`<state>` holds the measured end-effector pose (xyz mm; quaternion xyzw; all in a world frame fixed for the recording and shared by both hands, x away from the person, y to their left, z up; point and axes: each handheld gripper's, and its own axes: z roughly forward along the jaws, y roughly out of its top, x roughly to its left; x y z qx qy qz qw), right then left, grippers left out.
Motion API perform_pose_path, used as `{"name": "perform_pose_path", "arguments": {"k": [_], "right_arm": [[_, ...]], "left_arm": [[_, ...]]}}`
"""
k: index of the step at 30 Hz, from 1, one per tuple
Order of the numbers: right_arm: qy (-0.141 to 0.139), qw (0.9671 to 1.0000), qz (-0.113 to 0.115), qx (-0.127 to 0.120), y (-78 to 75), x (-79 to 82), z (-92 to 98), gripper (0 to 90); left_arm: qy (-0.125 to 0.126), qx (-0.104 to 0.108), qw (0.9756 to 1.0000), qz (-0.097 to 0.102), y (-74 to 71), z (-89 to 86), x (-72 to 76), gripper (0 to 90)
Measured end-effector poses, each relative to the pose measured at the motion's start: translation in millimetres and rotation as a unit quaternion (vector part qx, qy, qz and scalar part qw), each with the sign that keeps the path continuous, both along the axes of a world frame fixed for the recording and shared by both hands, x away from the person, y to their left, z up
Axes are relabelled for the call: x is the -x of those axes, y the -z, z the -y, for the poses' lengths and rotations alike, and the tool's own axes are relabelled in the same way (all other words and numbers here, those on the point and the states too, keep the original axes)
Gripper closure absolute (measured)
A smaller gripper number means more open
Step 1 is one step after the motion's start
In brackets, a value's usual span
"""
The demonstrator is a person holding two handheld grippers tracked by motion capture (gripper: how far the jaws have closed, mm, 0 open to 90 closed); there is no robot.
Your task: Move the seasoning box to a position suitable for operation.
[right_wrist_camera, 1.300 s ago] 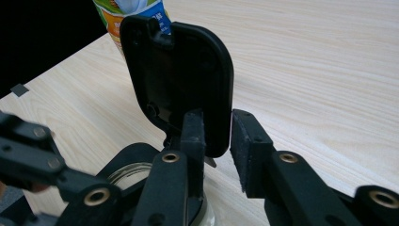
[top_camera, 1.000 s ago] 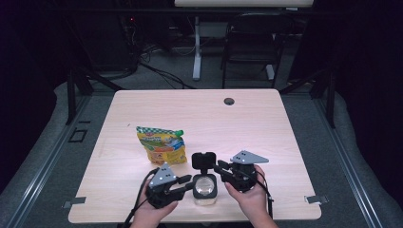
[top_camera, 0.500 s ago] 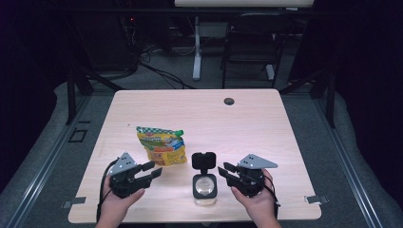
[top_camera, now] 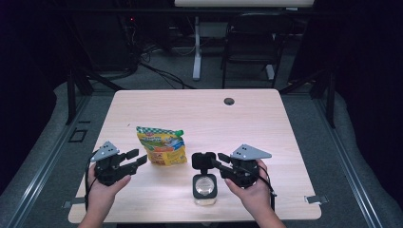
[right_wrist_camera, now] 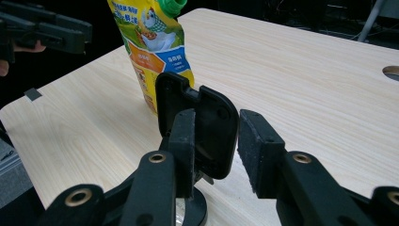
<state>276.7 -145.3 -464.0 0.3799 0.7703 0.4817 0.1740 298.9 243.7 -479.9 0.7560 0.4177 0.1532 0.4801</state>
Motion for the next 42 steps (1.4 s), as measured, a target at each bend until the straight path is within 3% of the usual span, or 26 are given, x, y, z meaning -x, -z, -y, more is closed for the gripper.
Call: {"name": "perform_pose_path", "arguments": {"k": [10,15,17,22,24,27,32,42], "right_arm": [[0.002,1.0,-0.001,-0.009,5.1,-0.2,-0.3,66.7],[0.008,0.9999,0.008,0.001,9.6,3.8,4.3,66.4],[0.009,0.9999,0.007,-0.002,11.4,5.5,7.6,66.2],[0.014,0.9998,0.007,-0.012,15.5,7.6,14.3,65.6],[0.017,0.9997,0.004,-0.018,17.3,8.5,16.5,65.4],[0.02,0.9996,0.003,-0.019,19.9,8.5,19.7,65.0],[0.023,0.9994,0.002,-0.025,20.9,9.1,23.6,64.8],[0.031,0.999,-0.003,-0.031,25.7,7.9,28.1,64.6]], "left_arm": [[-0.004,-0.002,1.0,0.002,-15.5,-6.7,-22.7,48.9],[-0.011,0.003,0.9999,0.006,-18.6,-9.2,-32.7,44.8],[-0.007,0.01,0.9999,0.003,-16.9,-8.6,-37.2,43.9],[0.01,0.0,0.9999,0.003,-14.2,-4.7,-44.9,43.3],[0.017,0.007,0.9998,0.004,-13.4,-2.5,-46.7,43.4],[0.031,0.009,0.9995,0.007,-12.8,-0.1,-49.1,47.3],[0.032,0.007,0.9994,0.007,-14.4,0.6,-46.3,53.2],[0.037,0.004,0.9987,0.033,-22.2,3.6,-22.7,61.4]]}}
